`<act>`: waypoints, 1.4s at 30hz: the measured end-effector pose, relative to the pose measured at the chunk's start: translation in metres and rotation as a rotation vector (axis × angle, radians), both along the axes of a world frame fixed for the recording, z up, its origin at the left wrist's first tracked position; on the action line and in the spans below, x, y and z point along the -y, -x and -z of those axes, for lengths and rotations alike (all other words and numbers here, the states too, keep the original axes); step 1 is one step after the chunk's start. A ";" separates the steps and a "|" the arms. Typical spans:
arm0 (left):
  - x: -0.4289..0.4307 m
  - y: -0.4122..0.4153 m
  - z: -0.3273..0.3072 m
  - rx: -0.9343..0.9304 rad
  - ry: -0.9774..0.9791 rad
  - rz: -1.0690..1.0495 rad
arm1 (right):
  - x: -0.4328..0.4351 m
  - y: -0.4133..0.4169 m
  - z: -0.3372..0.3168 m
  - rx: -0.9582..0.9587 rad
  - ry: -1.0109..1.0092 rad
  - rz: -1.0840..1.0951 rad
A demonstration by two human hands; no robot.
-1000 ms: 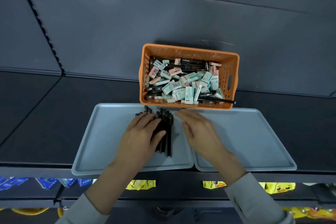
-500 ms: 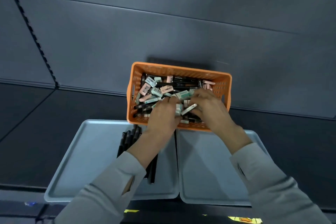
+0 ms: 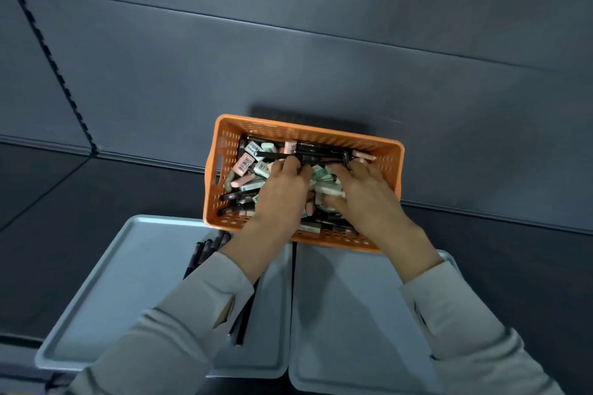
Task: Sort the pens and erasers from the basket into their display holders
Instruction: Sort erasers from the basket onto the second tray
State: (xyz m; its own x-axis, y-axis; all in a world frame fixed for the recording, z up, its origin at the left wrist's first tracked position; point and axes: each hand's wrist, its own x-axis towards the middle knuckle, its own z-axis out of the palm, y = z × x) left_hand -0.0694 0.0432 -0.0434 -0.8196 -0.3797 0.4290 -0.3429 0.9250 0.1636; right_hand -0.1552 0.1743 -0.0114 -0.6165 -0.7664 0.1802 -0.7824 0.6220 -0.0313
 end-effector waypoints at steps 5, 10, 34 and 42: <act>-0.003 -0.002 -0.001 0.040 0.039 -0.013 | 0.009 -0.002 -0.004 -0.063 -0.104 -0.044; 0.004 -0.014 -0.001 -0.042 0.067 -0.009 | 0.019 -0.004 -0.001 -0.114 -0.171 -0.091; -0.007 -0.043 -0.047 -0.506 -2.411 0.153 | 0.028 -0.031 -0.017 0.409 0.312 -0.359; -0.002 -0.044 -0.044 -0.463 -2.460 0.220 | 0.008 -0.019 -0.014 0.741 0.553 -0.290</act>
